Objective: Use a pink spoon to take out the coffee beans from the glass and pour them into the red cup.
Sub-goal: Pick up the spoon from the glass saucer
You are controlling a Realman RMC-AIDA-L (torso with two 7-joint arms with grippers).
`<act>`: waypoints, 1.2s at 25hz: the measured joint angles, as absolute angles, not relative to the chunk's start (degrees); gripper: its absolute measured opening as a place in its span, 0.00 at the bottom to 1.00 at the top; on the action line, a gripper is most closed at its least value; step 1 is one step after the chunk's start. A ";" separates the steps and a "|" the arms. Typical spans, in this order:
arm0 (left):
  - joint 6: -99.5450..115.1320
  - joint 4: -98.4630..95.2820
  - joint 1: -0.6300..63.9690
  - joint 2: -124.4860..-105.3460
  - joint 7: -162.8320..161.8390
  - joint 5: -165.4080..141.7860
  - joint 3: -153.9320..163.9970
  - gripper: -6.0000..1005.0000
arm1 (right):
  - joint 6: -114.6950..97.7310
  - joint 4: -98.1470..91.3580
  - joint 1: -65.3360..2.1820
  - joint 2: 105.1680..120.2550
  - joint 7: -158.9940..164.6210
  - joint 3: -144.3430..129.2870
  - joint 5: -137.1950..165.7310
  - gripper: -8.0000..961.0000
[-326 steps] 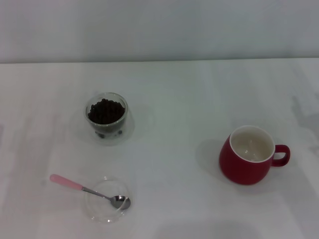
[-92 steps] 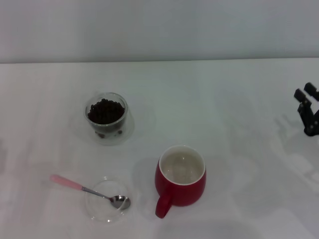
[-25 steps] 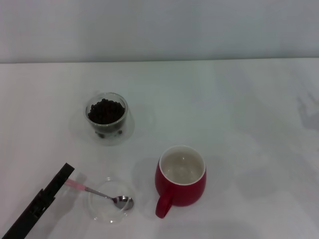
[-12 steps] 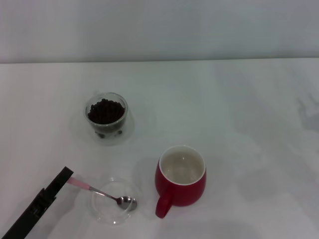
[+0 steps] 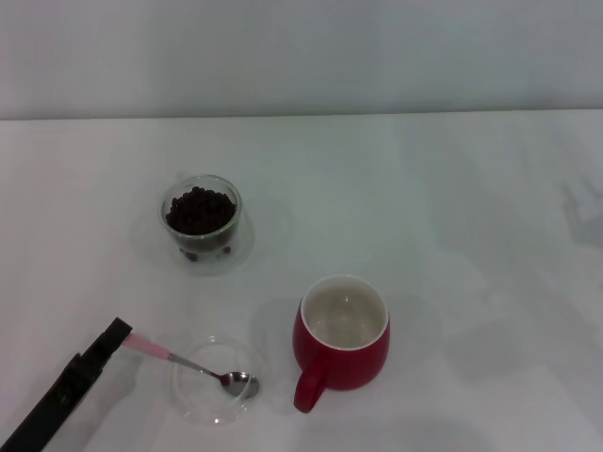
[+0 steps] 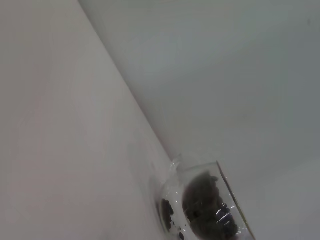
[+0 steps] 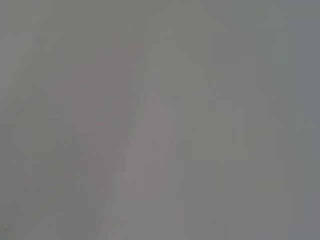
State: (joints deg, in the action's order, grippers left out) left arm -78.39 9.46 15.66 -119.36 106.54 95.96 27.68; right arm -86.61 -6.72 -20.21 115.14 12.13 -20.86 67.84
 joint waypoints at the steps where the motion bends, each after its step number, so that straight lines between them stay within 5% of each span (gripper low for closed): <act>1: -78.34 9.46 15.76 -119.36 106.52 95.96 27.65 0.21 | -86.81 -6.81 -20.22 115.14 12.13 -20.75 67.85 0.34; 30: -83.49 3.89 13.36 -118.92 105.50 96.05 27.60 0.13 | -87.57 -6.77 -20.22 115.14 10.76 -21.17 68.04 0.34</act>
State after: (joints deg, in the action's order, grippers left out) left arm -83.49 3.89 13.36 -118.92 105.50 96.05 27.60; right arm -87.57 -6.77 -20.22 115.14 10.77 -21.17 68.04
